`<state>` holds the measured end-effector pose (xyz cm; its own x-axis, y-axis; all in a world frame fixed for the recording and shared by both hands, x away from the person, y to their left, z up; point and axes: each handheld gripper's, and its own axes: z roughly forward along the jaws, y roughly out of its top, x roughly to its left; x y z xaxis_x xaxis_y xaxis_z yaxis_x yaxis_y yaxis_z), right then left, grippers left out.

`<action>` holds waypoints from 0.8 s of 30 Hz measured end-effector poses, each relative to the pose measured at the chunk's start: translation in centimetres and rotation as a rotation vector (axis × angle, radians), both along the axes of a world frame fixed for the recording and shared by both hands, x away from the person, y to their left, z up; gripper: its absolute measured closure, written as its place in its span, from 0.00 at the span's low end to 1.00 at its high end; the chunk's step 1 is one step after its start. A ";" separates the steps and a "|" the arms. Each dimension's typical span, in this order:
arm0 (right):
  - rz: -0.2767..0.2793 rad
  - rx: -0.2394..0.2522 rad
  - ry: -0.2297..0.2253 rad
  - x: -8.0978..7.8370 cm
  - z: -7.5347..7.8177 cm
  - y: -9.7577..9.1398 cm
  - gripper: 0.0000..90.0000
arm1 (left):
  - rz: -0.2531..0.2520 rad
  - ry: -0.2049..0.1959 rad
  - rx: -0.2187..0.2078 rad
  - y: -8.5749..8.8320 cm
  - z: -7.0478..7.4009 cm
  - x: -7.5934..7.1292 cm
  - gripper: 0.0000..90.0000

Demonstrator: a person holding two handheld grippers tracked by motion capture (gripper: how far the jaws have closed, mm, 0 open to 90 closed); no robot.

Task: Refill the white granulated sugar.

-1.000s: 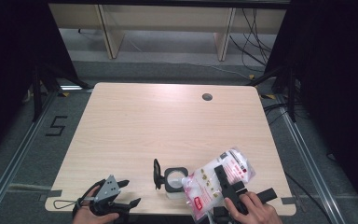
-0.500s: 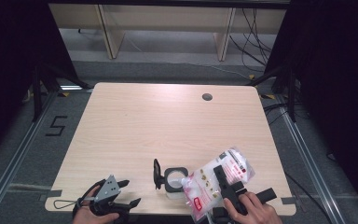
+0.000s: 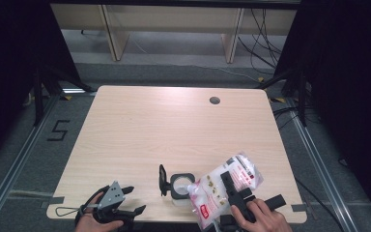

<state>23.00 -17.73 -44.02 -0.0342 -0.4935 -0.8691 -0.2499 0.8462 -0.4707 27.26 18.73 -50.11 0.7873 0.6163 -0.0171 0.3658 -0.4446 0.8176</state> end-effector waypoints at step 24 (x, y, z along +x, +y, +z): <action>-0.014 0.042 0.015 0.0 0.2 -0.4 0.55 | 0.017 0.013 -0.015 -0.1 0.0 -0.1 0.27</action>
<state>22.96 -18.11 -43.87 -0.0538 -0.4560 -0.8883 -0.2445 0.8686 -0.4310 27.13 18.66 -50.14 0.7763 0.6292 -0.0371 0.3841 -0.4256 0.8193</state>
